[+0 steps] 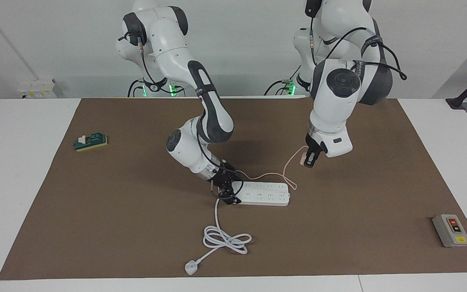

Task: Unplug charger and place it aside
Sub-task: 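Pull the charger free with the left gripper, away from the strip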

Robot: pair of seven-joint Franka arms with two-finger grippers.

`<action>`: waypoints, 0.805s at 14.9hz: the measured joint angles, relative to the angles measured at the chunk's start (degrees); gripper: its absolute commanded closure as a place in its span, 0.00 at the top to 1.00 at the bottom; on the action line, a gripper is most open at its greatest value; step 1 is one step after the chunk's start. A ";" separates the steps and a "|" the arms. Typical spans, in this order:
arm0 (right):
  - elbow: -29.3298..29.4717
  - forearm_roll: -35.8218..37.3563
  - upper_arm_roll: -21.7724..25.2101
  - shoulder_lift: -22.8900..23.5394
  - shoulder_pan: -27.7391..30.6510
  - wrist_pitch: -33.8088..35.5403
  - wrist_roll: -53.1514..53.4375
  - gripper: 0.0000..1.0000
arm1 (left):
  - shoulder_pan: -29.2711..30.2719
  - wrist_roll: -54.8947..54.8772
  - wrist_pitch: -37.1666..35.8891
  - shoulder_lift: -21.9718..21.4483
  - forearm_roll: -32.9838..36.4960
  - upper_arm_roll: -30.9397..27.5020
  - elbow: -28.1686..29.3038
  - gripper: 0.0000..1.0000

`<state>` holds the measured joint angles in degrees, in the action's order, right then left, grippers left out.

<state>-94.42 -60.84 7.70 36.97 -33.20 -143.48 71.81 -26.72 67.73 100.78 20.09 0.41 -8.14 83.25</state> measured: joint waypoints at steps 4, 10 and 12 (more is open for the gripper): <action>0.22 -0.07 -0.02 0.00 -0.22 -0.27 0.00 1.00 | 5.10 -19.38 0.00 -0.08 2.33 -0.32 0.87 0.00; 0.51 -0.05 0.03 -1.28 -0.23 0.18 -0.03 1.00 | 10.86 -38.57 0.66 -4.24 12.61 -0.48 11.04 0.00; 0.11 0.75 0.34 -2.86 -0.21 0.18 -0.05 1.00 | 13.60 -44.67 2.57 -7.13 13.05 -0.47 14.31 0.00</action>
<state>-94.31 -60.09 8.05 34.11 -33.41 -143.29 71.76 -13.12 23.06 103.35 12.96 13.47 -8.62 97.55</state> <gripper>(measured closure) 0.000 0.687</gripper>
